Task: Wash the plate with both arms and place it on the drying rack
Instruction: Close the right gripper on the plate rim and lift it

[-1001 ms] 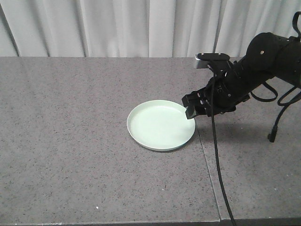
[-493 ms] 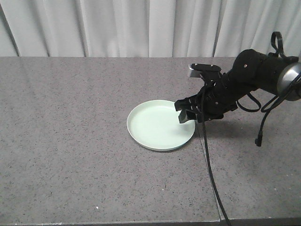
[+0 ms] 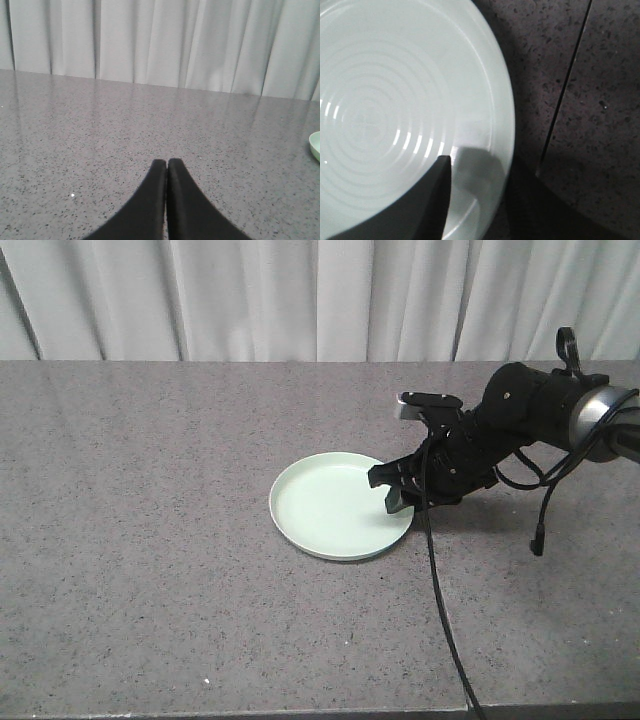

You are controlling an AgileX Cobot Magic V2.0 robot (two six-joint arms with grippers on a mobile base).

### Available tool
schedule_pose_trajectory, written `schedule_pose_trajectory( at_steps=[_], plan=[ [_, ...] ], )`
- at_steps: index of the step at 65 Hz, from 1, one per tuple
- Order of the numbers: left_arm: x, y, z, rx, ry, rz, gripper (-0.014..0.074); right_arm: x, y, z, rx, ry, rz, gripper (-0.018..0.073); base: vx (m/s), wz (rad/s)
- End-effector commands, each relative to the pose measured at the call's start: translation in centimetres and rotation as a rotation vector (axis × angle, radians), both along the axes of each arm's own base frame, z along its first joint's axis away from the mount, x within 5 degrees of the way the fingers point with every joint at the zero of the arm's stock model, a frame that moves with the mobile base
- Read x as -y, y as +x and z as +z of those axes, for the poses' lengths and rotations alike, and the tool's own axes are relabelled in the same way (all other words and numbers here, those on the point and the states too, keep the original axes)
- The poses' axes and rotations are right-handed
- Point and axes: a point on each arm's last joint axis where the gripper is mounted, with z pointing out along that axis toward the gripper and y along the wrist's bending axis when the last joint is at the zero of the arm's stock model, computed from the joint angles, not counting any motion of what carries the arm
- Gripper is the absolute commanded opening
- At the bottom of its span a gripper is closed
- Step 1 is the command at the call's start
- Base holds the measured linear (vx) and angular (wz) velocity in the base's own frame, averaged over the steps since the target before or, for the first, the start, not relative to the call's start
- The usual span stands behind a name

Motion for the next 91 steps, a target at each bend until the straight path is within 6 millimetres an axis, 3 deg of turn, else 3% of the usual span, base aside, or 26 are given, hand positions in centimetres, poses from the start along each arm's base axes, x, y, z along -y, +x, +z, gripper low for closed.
schedule_pose_trajectory(
  at_steps=[1, 17, 28, 39, 60, 75, 91],
  plan=[
    [0.0, -0.3, 1.8, 0.12, -0.005, 0.002, -0.0006, -0.1, 0.2, 2.8, 0.092, 0.029, -0.007, 0.0174, 0.0, 0.0],
    [0.0, -0.3, 1.8, 0.12, -0.005, 0.002, -0.0006, 0.0, 0.3, 2.8, 0.096, 0.031, -0.011, -0.001, 0.0, 0.0],
    [0.0, -0.3, 1.8, 0.12, -0.005, 0.002, -0.0006, 0.0, 0.0, 4.0, 0.12, 0.059, -0.021, -0.0008, 0.0, 0.0],
    [0.0, -0.3, 1.8, 0.12, -0.005, 0.002, -0.0006, -0.1, -1.0, 6.9, 0.174, 0.112, -0.032, -0.0008, 0.0, 0.0],
    [0.0, -0.3, 1.8, 0.12, -0.005, 0.002, -0.0006, -0.2, -4.4, 11.7, 0.147, 0.2, 0.02, -0.0008, 0.0, 0.0],
    [0.0, -0.3, 1.8, 0.12, -0.005, 0.002, -0.0006, -0.4, -6.2, 12.3, 0.119, 0.202, 0.054, -0.0008, 0.0, 0.0],
    [0.0, -0.3, 1.8, 0.12, -0.005, 0.002, -0.0006, -1.7, -10.6, 11.9, 0.144, 0.193, 0.108, -0.0008, 0.0, 0.0]
  ],
)
